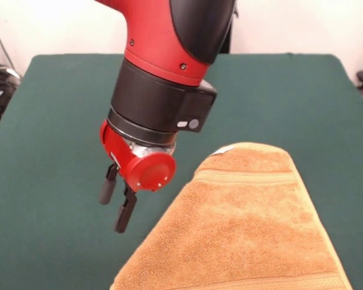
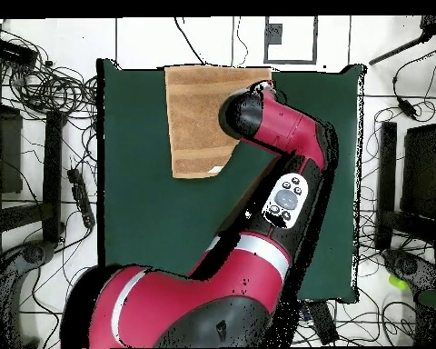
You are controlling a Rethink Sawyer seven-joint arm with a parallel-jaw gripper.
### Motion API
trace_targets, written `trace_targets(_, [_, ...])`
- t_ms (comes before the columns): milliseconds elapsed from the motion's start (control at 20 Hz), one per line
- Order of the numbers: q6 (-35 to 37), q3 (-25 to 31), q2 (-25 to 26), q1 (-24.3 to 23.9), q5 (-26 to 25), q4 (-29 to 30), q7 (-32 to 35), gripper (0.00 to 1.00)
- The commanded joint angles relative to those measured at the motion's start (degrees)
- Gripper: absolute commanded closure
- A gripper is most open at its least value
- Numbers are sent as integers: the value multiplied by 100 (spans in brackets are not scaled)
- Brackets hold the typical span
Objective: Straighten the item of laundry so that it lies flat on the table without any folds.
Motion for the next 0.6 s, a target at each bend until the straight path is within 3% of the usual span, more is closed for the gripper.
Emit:
trace_targets(50, [1359,1341,-499,-541,-768,-39,-1810,0])
trace_targets(450, [1825,1711,-398,-794,-1333,-662,-1776,0])
trace_targets(600, [2193,2538,-688,-1032,-1631,-491,-2910,0])
